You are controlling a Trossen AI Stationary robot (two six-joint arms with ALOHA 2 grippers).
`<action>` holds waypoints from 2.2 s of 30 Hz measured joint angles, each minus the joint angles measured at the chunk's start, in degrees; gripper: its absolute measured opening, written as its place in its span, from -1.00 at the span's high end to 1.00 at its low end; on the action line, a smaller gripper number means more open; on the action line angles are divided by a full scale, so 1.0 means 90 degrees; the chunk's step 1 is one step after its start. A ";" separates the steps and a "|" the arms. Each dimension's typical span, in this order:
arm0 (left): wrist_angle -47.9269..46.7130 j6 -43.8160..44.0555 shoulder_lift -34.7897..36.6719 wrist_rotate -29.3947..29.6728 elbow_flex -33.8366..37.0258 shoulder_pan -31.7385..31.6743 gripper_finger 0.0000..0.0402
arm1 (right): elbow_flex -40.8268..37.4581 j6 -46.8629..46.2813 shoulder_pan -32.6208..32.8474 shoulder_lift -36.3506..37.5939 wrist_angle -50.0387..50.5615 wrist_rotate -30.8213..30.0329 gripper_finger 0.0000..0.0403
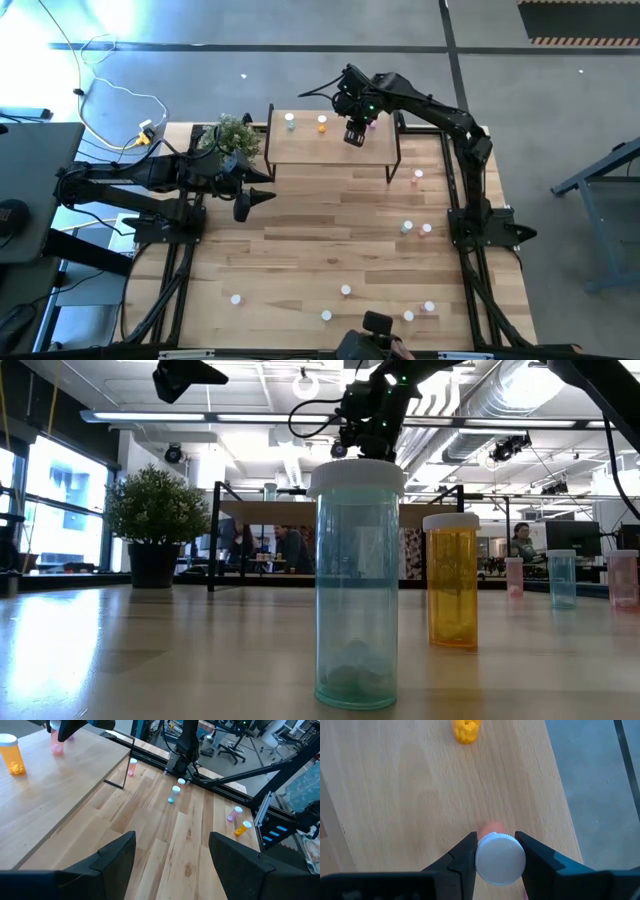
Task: Pick and place medicine bottles onto shelf by color
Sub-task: Put the middle pink pill bottle on the shelf, then adjust the violet pill bottle on the shelf
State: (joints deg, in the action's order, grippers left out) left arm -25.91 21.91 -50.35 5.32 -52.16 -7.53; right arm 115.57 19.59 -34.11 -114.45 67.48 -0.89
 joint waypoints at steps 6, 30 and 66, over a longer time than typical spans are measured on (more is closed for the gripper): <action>0.0002 0.0000 0.0000 0.0000 0.0000 0.0002 -0.21 | -0.0002 0.0047 0.0000 0.0000 -0.0061 0.0003 0.28; 0.0002 0.0002 0.0000 0.0000 0.0000 0.0000 -0.21 | -0.0002 -0.0184 -0.0057 0.0049 -0.0248 -0.0044 0.21; 0.0000 0.0052 0.0000 -0.0005 0.0000 0.0001 -0.21 | -0.0002 -0.0342 -0.0044 0.0104 -0.0686 0.0075 0.21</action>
State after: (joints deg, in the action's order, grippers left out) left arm -25.91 22.38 -50.35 5.28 -52.16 -7.52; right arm 115.55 16.51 -34.50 -113.52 61.30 -0.21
